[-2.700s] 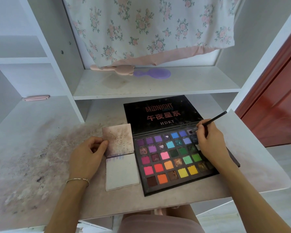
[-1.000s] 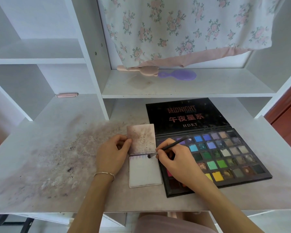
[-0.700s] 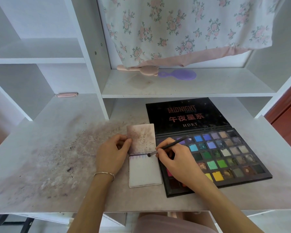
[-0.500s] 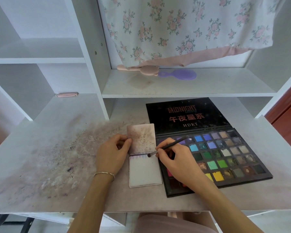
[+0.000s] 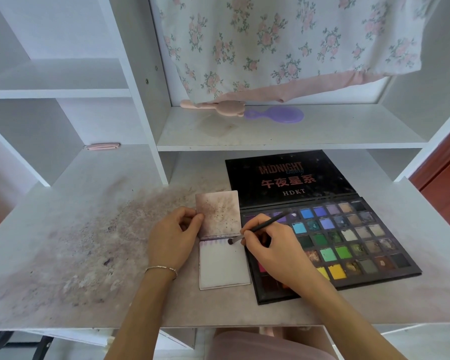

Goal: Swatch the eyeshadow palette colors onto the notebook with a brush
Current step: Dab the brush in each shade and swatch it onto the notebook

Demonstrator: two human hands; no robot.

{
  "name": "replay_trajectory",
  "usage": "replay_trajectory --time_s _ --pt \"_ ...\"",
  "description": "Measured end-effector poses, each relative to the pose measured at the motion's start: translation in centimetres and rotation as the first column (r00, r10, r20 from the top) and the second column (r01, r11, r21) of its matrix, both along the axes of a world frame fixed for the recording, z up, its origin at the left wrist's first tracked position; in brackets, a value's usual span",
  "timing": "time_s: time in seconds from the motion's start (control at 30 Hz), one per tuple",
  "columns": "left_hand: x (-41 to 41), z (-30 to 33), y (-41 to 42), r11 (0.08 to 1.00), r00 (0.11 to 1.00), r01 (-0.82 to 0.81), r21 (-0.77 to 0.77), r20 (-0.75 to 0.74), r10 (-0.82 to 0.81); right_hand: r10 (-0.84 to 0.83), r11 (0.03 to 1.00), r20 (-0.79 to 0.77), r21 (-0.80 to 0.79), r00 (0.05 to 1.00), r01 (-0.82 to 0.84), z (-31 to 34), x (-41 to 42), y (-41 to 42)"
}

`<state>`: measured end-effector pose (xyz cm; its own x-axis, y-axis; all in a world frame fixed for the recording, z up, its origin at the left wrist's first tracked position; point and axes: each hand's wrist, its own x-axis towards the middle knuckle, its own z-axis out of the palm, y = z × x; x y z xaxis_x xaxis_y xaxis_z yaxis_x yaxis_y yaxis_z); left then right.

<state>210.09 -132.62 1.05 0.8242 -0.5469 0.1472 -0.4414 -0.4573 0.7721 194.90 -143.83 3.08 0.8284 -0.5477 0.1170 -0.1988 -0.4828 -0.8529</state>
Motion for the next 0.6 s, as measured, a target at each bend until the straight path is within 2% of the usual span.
replay_trajectory --time_s 0.4,0.5,0.6 --pt "0.04 0.01 -0.03 1.0 1.0 0.004 0.009 0.002 -0.004 0.003 1.0 -0.019 -0.006 1.0 -0.003 0.08 0.01 -0.03" --pt "0.0 0.08 -0.02 1.0 1.0 0.006 0.005 0.0 -0.006 -0.034 0.999 0.037 -0.008 0.999 0.034 -0.02 0.18 -0.08" --pt "-0.06 0.21 -0.01 1.0 1.0 0.003 -0.002 -0.006 -0.003 -0.09 0.992 0.125 0.101 0.988 0.077 0.05 0.03 -0.31"
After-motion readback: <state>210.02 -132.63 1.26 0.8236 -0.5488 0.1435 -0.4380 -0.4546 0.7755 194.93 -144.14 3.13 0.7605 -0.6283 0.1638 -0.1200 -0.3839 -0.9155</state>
